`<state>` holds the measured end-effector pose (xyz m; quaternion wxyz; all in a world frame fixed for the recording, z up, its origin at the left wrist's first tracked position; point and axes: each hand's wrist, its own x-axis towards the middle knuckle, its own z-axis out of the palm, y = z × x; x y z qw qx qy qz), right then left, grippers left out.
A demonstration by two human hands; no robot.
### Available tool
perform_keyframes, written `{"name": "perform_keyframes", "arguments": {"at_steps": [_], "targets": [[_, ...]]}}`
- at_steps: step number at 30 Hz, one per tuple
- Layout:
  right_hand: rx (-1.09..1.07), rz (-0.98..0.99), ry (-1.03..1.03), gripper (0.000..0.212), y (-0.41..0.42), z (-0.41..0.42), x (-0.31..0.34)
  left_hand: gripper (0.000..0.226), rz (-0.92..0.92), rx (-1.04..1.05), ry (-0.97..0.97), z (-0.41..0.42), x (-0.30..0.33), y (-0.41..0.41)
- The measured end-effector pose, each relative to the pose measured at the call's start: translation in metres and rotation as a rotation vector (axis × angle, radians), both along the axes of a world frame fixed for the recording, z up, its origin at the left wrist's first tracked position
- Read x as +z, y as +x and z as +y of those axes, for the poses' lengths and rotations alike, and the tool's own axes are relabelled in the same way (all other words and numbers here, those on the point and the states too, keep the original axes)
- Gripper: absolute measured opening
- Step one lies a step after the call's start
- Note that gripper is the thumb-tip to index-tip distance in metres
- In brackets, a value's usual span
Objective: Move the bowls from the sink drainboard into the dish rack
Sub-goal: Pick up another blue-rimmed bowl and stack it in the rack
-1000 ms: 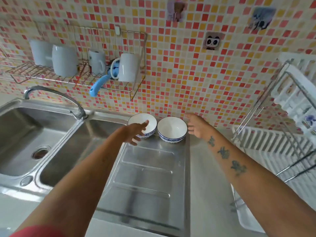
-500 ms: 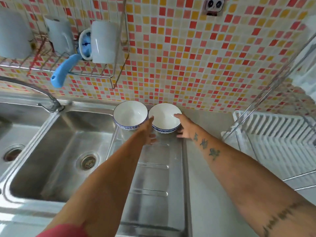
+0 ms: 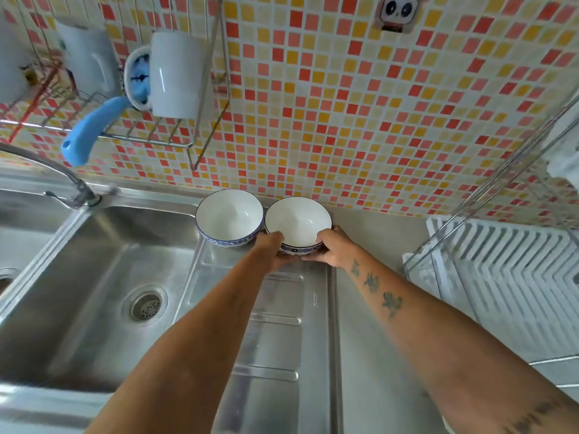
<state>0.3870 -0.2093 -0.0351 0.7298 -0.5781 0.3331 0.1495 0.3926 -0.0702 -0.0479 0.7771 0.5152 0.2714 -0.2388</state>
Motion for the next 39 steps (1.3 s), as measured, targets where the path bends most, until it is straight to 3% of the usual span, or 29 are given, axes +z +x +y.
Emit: {"name": "perform_keyframes", "arguments": {"at_steps": [9, 15, 19, 22, 28, 35, 39], "targets": [[-0.051, -0.126, -0.002, 0.058, -0.023, 0.0, 0.066, 0.057, -0.121, -0.108, -0.008, 0.004, 0.066, -0.018], [-0.055, -0.319, -0.066, 0.063, -0.067, -0.004, 0.153, 0.033, -0.205, -0.154, -0.303, 0.016, 0.155, -0.067], [-0.035, -0.564, -0.221, 0.07, -0.113, -0.012, 0.22, 0.057, -0.311, -0.297, -0.421, 0.022, 0.217, -0.098], [0.007, -0.738, -0.358, 0.071, -0.156, -0.02, 0.269, 0.06, -0.39, -0.501, -0.561, 0.015, 0.256, -0.122], [0.09, -1.043, -0.699, 0.073, -0.245, -0.055, 0.345, 0.072, -0.504, -0.778, -0.613, -0.021, 0.309, -0.165], [0.07, -1.062, -0.904, 0.078, -0.304, -0.128, 0.385, 0.082, -0.531, -0.907, -0.617, -0.096, 0.345, -0.193], [0.084, -0.954, -0.817, 0.047, -0.314, -0.18, 0.387, 0.073, -0.657, -0.815, -0.528, -0.141, 0.357, -0.21]]}}
